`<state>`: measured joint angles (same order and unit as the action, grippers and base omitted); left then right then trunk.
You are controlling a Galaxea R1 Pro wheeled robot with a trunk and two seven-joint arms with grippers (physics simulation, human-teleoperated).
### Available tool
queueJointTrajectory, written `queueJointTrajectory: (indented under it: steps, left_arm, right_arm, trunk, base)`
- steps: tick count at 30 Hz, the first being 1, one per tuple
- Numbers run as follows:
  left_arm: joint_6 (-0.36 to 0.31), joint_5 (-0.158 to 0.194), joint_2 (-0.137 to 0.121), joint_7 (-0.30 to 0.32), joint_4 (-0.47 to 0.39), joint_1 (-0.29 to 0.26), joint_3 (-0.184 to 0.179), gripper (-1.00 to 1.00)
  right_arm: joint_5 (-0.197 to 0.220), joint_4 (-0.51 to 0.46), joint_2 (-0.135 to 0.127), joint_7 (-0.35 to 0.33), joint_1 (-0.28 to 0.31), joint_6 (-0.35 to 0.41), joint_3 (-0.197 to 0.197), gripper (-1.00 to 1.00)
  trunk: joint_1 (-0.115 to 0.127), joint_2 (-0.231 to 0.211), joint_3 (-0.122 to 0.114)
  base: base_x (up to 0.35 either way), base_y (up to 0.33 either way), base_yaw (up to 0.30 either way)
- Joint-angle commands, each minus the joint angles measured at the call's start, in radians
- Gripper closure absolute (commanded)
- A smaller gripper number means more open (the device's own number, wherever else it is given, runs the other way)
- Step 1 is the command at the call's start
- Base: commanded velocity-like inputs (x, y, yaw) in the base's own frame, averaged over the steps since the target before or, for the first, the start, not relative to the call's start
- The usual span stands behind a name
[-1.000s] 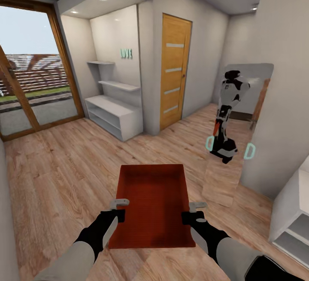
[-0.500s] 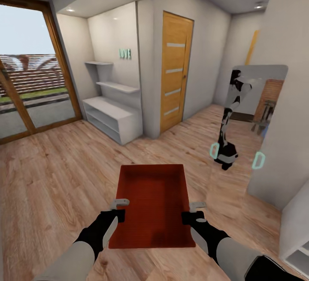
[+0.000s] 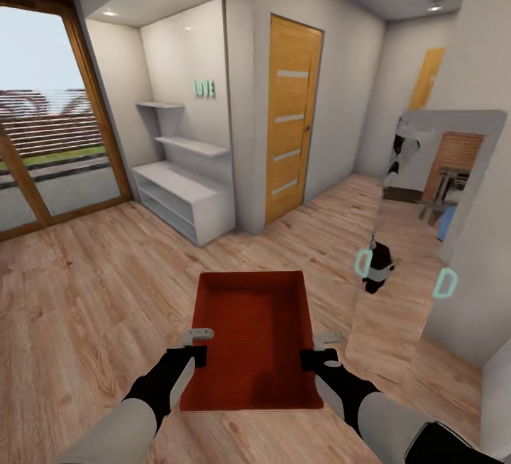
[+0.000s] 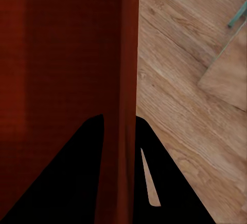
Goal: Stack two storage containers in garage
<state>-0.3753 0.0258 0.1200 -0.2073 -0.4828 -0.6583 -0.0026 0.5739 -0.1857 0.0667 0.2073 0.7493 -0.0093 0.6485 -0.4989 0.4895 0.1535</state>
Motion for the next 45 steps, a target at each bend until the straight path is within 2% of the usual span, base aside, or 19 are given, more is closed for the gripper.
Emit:
queueJointTrajectory:
  steps: [1, 45]
  left_arm:
    - [-0.01, -0.013, -0.008, -0.009, 0.006, 0.0, -0.002, 1.0]
    - [-0.01, -0.013, -0.008, -0.009, 0.006, 0.0, -0.002, 1.0]
  right_arm:
    - [-0.015, -0.003, -0.019, 0.026, 0.002, -0.003, -0.033, 1.0]
    - [-0.015, -0.003, -0.017, 0.026, 0.002, -0.003, -0.032, 1.0]
  trunk:
    - [-0.001, 0.002, 0.002]
    - [-0.001, 0.002, 0.002]
  base:
    - [0.323, 0.0, 0.0]
    - [0.323, 0.0, 0.0]
